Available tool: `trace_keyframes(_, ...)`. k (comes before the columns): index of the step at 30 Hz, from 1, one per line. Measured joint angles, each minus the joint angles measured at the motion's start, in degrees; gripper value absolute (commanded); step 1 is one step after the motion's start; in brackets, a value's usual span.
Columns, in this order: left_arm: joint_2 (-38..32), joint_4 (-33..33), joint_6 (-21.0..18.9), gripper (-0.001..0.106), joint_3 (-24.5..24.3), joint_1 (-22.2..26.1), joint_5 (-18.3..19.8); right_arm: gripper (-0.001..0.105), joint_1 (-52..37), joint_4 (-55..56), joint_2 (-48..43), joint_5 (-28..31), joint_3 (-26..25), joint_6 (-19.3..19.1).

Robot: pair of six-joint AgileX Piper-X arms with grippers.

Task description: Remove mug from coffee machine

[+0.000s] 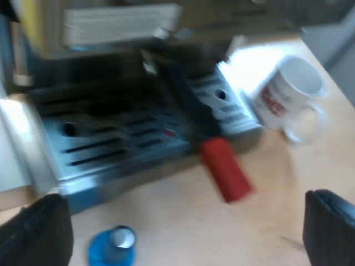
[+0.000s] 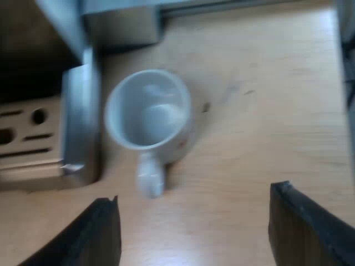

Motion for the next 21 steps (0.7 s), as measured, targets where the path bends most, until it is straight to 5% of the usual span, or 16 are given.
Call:
trace_keyframes(7,-1.37,2.42,5.39,0.086,-1.26,3.49,-2.21,0.059,-3.13,-0.85,-4.66,1.74,0.0,-5.73)
trace_keyframes(21,-22.1,6.16,6.5,0.086,-1.46,3.49,-15.05,0.059,-3.13,-1.22,-20.44,2.12,0.0,-6.71)
